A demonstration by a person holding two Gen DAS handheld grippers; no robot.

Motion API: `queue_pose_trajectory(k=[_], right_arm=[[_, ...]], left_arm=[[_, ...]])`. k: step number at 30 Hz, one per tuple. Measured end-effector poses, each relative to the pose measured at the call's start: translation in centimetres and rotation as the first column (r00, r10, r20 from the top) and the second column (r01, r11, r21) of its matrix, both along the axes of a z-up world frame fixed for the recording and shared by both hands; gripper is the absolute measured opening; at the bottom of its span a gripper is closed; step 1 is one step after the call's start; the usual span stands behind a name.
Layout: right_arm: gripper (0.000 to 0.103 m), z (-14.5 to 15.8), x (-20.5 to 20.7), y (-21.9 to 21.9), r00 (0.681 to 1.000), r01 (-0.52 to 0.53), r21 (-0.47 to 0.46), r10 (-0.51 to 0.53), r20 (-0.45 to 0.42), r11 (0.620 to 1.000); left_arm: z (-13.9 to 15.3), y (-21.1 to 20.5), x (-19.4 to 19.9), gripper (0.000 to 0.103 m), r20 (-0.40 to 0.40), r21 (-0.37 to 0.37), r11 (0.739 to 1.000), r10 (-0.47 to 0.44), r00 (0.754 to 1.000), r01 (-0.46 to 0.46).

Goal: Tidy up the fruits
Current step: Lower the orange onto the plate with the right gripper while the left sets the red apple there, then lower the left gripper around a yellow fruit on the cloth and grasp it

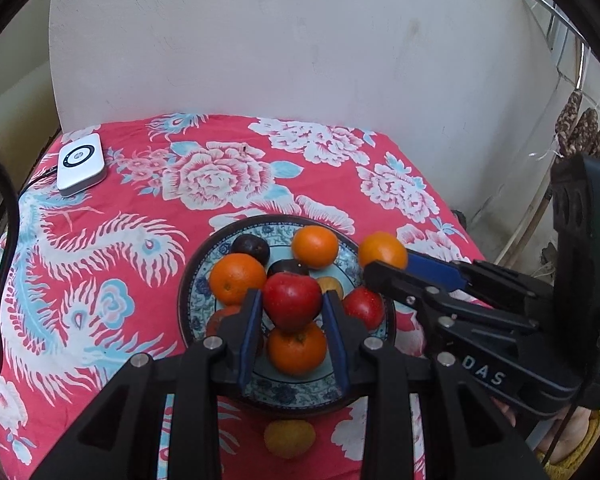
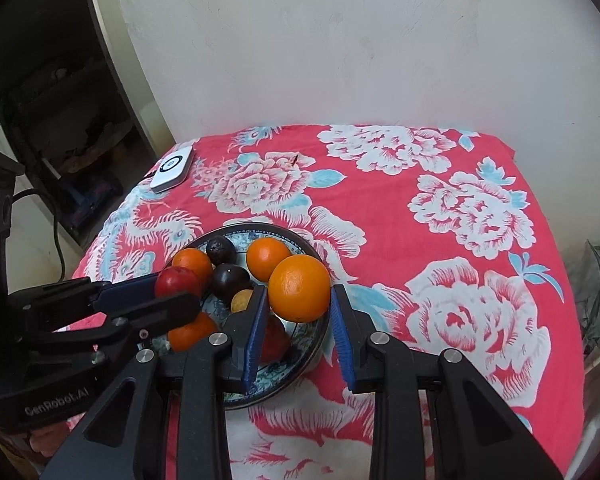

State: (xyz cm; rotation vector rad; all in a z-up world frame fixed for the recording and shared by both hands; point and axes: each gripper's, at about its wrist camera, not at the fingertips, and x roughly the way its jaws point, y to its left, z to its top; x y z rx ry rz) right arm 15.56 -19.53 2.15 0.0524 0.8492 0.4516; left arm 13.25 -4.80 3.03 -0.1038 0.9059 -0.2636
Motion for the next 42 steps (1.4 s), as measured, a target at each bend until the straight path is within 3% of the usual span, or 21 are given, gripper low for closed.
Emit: queue_pose_trajectory(k=[11, 21, 42], right_arm=[[0.034, -0.4, 0.2, 0.2, 1.000, -0.003, 0.018, 0.003, -0.007, 1.000], [0.037, 0.3, -0.3, 0.1, 1.000, 0.009, 0.016, -0.009, 0.009, 1.000], [0.040, 2.4, -5.6, -0.6, 0.997, 0.048, 0.055, -0.051, 0.051, 0.997]], left_arm=[[-0.1, -0.3, 0.1, 0.033, -0.001, 0.003, 1.000, -0.008, 1.000, 0.008], [0.3, -0.1, -0.3, 0.043, 0.004, -0.003, 1.000, -0.004, 1.000, 0.004], [1.8, 2.2, -4.4, 0.046, 0.009, -0.001, 0.999, 0.043, 0.999, -0.043]])
